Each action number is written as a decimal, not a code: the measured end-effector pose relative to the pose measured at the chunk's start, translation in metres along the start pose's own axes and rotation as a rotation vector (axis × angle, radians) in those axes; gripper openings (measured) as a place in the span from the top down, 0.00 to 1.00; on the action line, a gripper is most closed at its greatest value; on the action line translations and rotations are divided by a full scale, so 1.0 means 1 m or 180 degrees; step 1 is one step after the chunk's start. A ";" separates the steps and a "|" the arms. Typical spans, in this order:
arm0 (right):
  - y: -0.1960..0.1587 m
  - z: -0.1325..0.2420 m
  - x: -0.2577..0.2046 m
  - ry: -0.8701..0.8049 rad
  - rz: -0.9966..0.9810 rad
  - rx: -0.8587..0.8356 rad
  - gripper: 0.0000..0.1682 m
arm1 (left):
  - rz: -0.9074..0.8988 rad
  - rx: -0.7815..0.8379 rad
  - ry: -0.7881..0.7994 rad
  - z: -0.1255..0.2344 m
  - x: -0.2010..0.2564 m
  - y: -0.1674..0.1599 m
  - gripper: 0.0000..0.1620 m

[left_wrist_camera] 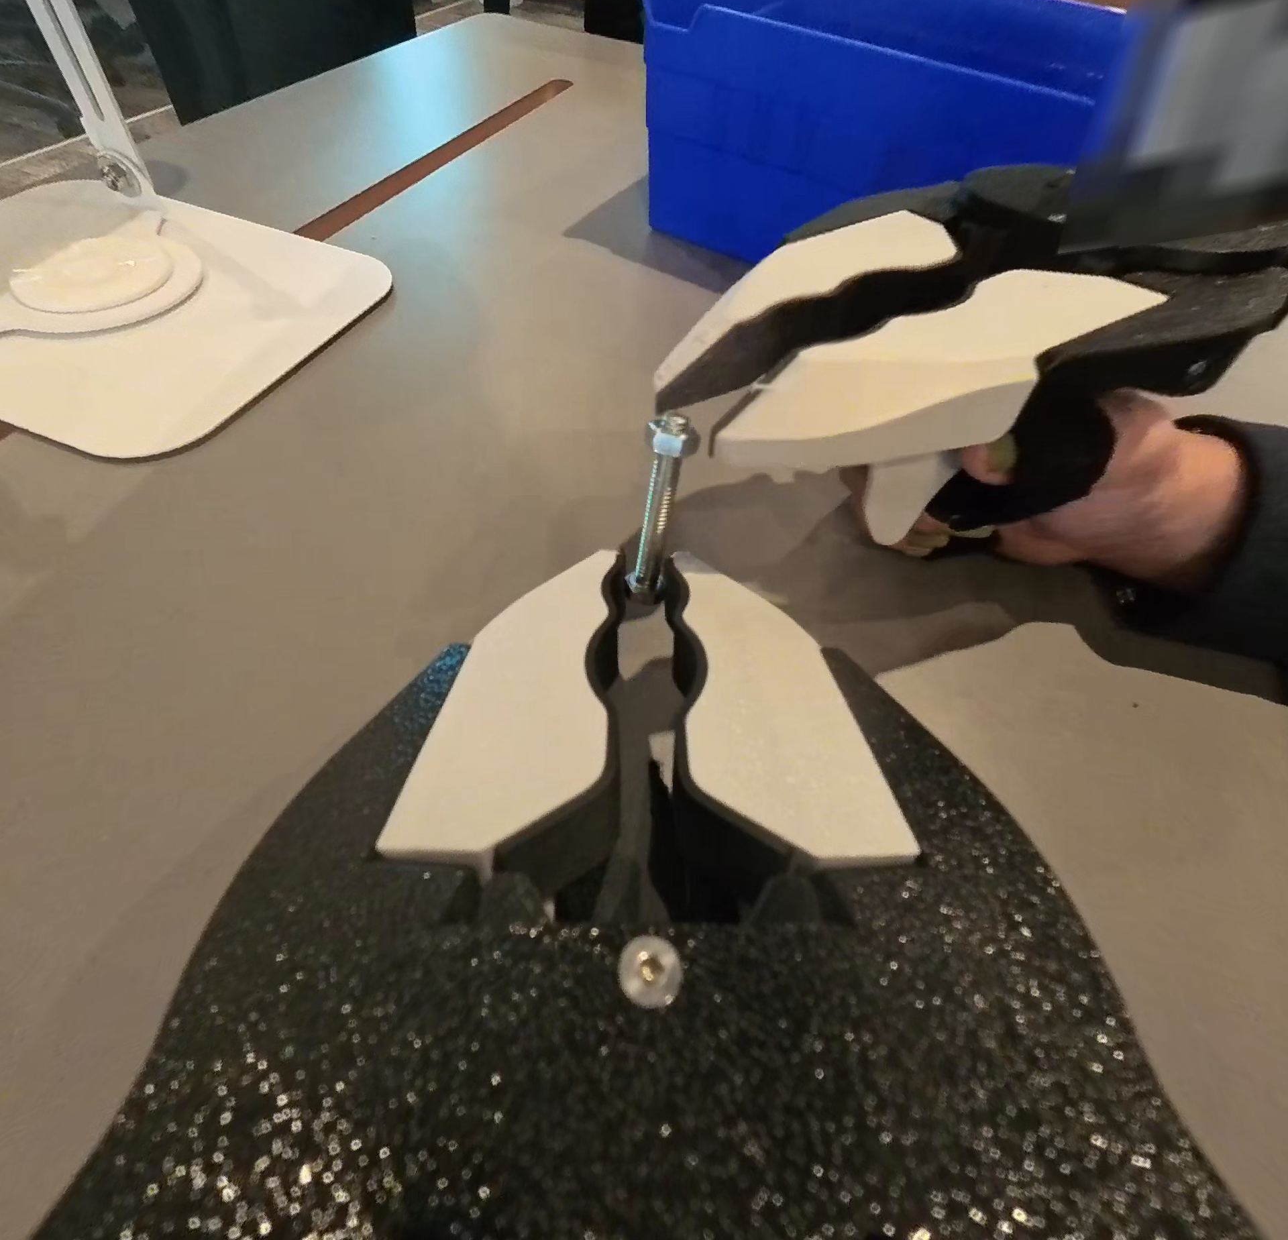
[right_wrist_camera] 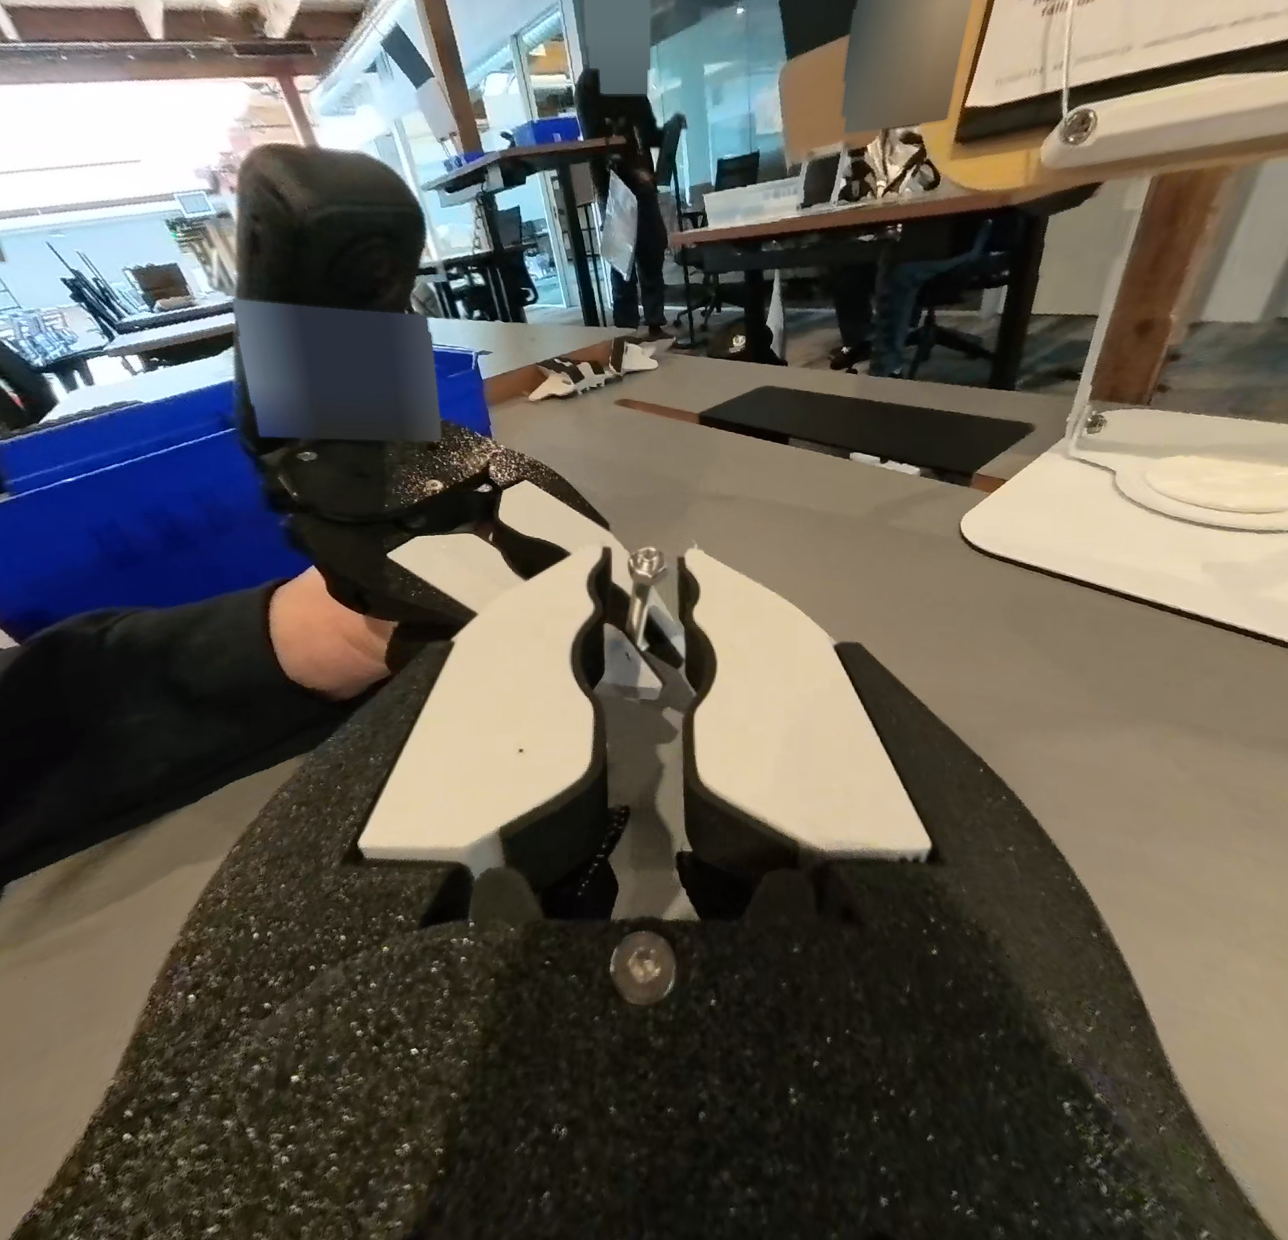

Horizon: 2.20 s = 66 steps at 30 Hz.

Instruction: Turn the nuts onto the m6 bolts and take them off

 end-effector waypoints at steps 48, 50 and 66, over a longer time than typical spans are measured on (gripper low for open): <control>0.000 0.003 0.001 -0.0046 -0.0029 0.0017 0.86 | 0.0001 -0.0002 -0.0005 0.000 -0.001 0.000 0.94; -0.001 0.001 0.002 -0.0071 -0.0043 -0.0062 0.85 | 0.0001 -0.0001 -0.0004 0.000 -0.001 0.000 0.94; -0.003 -0.002 -0.003 0.0019 0.0033 -0.0118 0.89 | 0.0005 0.0002 -0.0007 0.000 -0.001 0.000 0.94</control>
Point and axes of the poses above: each gripper's, where its closed fingertips meet, z back along the fingers, y out of its top, x = y × z across the jaws, the point moved 6 cm from there along z, back along the fingers, and after that the axes turned 5 degrees about -z, right-handed, at the moved point
